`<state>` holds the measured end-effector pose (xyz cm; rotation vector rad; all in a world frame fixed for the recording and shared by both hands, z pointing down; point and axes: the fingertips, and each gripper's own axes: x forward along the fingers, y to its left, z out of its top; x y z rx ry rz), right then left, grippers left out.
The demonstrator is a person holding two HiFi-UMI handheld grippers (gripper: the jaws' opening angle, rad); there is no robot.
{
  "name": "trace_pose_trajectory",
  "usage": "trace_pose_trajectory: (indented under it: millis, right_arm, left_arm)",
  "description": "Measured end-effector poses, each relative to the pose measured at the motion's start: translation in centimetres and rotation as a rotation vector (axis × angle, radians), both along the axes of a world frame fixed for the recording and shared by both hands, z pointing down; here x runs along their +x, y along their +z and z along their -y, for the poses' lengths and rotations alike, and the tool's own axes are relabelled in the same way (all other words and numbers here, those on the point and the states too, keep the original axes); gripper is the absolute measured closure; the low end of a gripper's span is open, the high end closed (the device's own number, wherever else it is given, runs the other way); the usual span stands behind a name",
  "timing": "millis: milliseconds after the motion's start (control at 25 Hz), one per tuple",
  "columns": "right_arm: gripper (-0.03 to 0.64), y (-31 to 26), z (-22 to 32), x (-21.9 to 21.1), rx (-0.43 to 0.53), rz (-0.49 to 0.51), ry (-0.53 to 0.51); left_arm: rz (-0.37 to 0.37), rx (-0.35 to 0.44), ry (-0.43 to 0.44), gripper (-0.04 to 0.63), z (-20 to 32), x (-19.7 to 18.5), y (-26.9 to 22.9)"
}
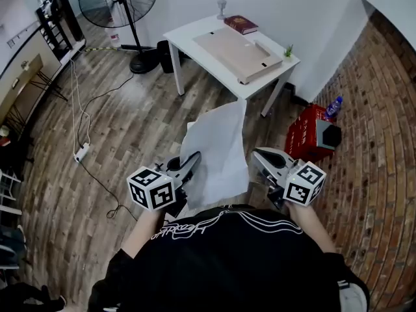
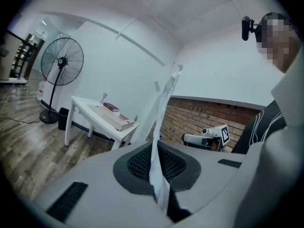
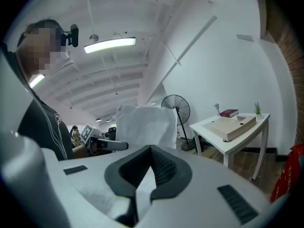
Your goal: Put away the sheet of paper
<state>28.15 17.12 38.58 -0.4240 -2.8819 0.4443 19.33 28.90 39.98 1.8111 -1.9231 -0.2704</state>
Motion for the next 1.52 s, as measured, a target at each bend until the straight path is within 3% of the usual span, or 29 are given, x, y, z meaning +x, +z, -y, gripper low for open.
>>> trace_pose_trajectory:
  millis: [600, 1120, 1360, 1520]
  right_arm:
    - [0.615, 2.4, 1.6, -5.4, -0.052, -0.009, 0.013]
    - [0.615, 4.6, 14.4, -19.7, -0.143, -0.038, 0.056]
    - [0.615, 5.5, 20.1, -25.1, -0.171, -0.049, 0.075]
    - [0.615, 5.4, 23.1, -27.4, -0.166, -0.046, 0.09]
  left_arm:
    - [-0.029, -0.041, -0.054, 0.564, 0.6, -5.0, 2.7]
    - [-0.063, -0.141, -0.082, 0.564, 11.1, -20.1, 4.8]
    - [-0.049, -0.177, -0.072, 0.565, 17.2, -26.3, 5.3]
    - [0.001, -0.179, -0.032, 0.565, 20.8, -28.8, 4.1]
